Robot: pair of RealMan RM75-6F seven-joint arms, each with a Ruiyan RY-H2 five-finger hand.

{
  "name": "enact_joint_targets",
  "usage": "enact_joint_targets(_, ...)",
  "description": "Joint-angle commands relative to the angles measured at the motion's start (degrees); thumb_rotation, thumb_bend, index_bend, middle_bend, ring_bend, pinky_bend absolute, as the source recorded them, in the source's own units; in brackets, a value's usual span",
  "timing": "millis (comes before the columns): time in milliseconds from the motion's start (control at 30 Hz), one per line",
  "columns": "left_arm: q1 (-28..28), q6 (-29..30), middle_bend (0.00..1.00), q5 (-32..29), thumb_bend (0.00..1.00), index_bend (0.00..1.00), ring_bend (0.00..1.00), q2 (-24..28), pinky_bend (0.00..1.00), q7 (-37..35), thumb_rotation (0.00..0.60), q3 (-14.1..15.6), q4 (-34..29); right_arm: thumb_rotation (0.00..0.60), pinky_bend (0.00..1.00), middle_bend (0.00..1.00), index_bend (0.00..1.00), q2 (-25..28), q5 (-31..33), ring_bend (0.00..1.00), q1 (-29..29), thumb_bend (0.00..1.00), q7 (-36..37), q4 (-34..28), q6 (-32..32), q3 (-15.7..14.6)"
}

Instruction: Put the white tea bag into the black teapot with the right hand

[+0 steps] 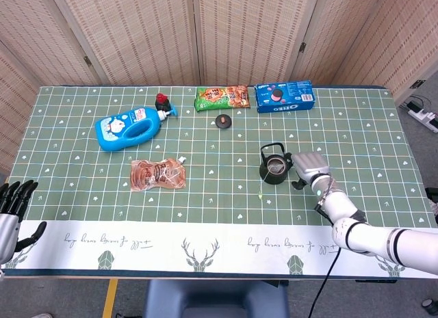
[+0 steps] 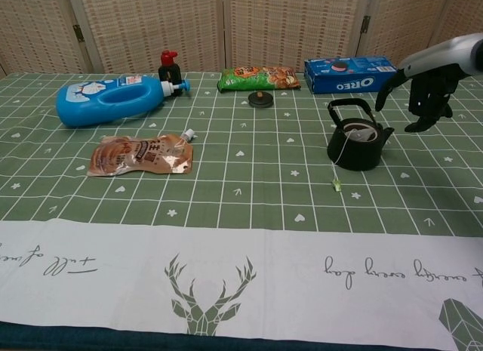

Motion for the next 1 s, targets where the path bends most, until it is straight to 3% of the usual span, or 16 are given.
enact_joint_targets(33,0.1,0.23,0.03,0.12,0.31,0.0,0.01,0.07,0.01,-0.16,0.6,0.03,-0.05,0.6,0.56,0.86,0.15,-0.62,1.29,0.68,1.23,0.38,-0.2,0.25,0.09,-0.86)
enact_joint_targets(1000,0.29,0.42,0.03,-0.1,0.31,0.0,0.01,0.69,0.01,-1.65,0.6,-0.1,-0.08,0.6,0.56,0.86,0.15,-9.13,5.16,0.68,7.45,0.38,3.54,10.47,-6.18,-6.91)
